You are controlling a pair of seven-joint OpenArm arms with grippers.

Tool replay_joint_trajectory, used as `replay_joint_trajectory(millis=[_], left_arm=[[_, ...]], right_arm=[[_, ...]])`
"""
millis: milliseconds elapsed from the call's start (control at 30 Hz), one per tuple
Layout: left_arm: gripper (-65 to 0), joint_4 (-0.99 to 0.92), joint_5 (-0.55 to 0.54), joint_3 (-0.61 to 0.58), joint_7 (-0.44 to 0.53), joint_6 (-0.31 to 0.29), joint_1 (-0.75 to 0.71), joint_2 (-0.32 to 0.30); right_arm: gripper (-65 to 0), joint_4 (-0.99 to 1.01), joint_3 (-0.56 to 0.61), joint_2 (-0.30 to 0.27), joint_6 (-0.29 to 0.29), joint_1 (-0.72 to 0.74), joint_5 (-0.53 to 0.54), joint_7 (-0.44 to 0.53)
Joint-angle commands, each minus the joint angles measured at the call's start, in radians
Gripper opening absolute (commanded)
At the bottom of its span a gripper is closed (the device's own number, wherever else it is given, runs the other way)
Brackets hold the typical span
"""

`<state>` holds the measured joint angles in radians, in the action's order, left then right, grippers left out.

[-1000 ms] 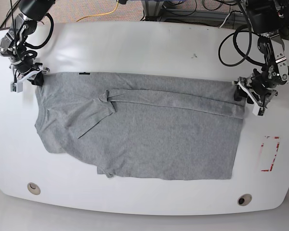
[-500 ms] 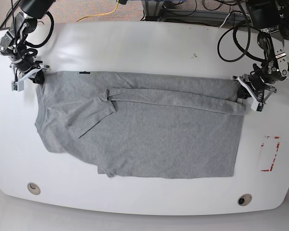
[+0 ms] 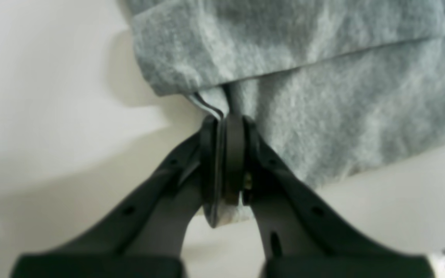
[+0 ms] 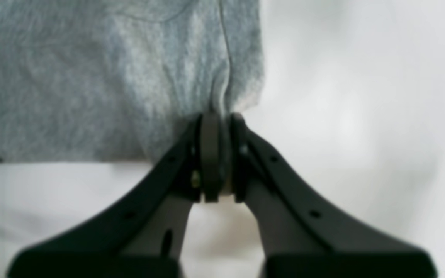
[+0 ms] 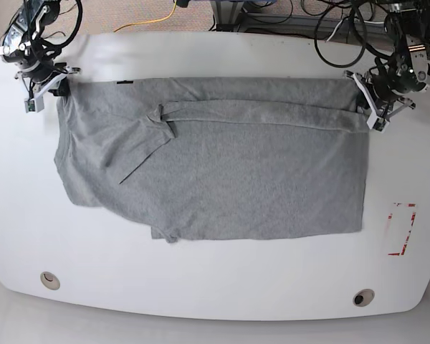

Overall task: Layout the t-shirt on the table in an organized manner, then fold the t-shirt properly
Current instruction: 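Drag the held shoulder edge toward the robot with both grippers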

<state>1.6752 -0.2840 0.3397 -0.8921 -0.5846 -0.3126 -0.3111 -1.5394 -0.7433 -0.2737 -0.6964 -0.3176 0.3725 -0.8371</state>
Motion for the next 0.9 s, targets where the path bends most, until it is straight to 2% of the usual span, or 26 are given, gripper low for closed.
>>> replay_joint_trajectory(millis=[0,200,367,500,733,867], left_arm=[[-64.0,0.105,-0.004,0.005,-0.011,-0.005,-0.055,-0.016],[-64.0,0.170,-0.004,0.006,-0.020,-0.005,-0.138,-0.023],[-64.0,0.174,-0.010,0.006,-0.020,-0.007,-0.184,-0.075],[-64.0,0.177,-0.010,0.006,-0.020,-0.007,-0.196,-0.079],[-63.9,0.177,-0.002,0.034,-0.020,-0.094,-0.208,-0.081],[-63.7,0.177,-0.001,0.039,-0.020,-0.108,-0.208,-0.081]], right_arm=[[-65.0,-0.074,-0.045,0.014,-0.002,-0.067,-0.014,-0.044],[-65.0,-0.158,-0.074,0.050,-0.002,-0.153,-0.020,-0.047],[-65.0,-0.189,-0.075,0.054,-0.002,-0.208,-0.011,-0.047],[-65.0,-0.200,-0.075,0.054,-0.002,-0.229,-0.011,-0.047],[-64.8,-0.201,-0.075,0.055,-0.002,-0.231,-0.011,-0.047],[-64.4,-0.201,-0.075,0.055,-0.002,-0.226,-0.011,-0.047]])
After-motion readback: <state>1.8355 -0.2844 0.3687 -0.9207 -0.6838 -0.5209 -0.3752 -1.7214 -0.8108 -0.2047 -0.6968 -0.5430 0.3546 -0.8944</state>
